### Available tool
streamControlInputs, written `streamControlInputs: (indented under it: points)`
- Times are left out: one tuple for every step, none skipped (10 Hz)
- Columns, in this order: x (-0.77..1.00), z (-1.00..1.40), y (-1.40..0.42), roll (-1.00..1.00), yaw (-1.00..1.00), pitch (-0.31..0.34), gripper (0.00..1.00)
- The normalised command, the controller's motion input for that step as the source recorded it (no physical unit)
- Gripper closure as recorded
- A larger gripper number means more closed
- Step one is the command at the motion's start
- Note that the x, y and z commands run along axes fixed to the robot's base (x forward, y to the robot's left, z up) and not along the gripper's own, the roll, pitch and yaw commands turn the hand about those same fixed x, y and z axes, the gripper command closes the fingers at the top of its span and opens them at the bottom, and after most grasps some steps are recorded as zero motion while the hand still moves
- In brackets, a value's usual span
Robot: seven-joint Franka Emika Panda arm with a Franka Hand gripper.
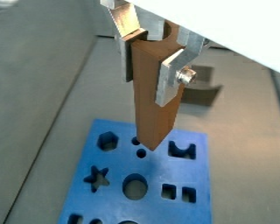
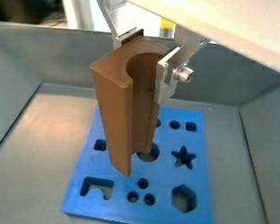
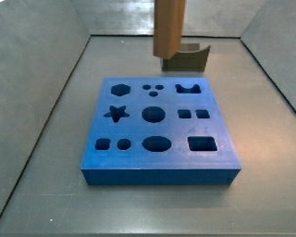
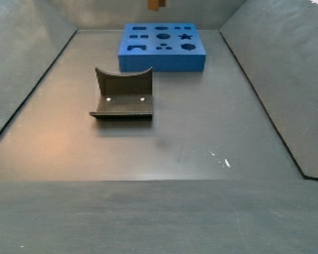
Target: Insert the arch object.
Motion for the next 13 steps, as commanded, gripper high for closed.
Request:
streamControlInputs:
  points:
    - [0.21,-0.11,0.10,0.02,-0.93,-0.010,1.00]
    - [0.21,-0.11,0.10,0.02,-0.93,-0.013,1.00]
    - [0.22,-0.11,0.10,0.02,-0.92,-0.011,1.00]
    - [0.22,-0.13,0.10,0.03,-0.92,-0.009,1.00]
    - [0.22,-0.13,0.10,0.03,-0.92,-0.004,1.00]
    - [0.21,-0.14,0.10,0.03,-0.92,0.000,1.00]
    - [0.21,-0.15,0.10,0.04,-0.91,0.000,1.00]
    - [0.21,-0.15,0.10,0.04,-0.91,0.000,1.00]
    - [0.21,-0.15,0.10,0.04,-0.91,0.000,1.00]
    - [0.18,-0.17,0.10,0.05,-0.91,0.000,1.00]
    - [0.13,-0.21,0.08,0.06,-0.93,0.000,1.00]
    - [0.08,-0.24,0.07,0.08,-0.92,0.000,1.00]
    - [0.00,-0.25,0.06,0.09,-0.88,0.094,1.00]
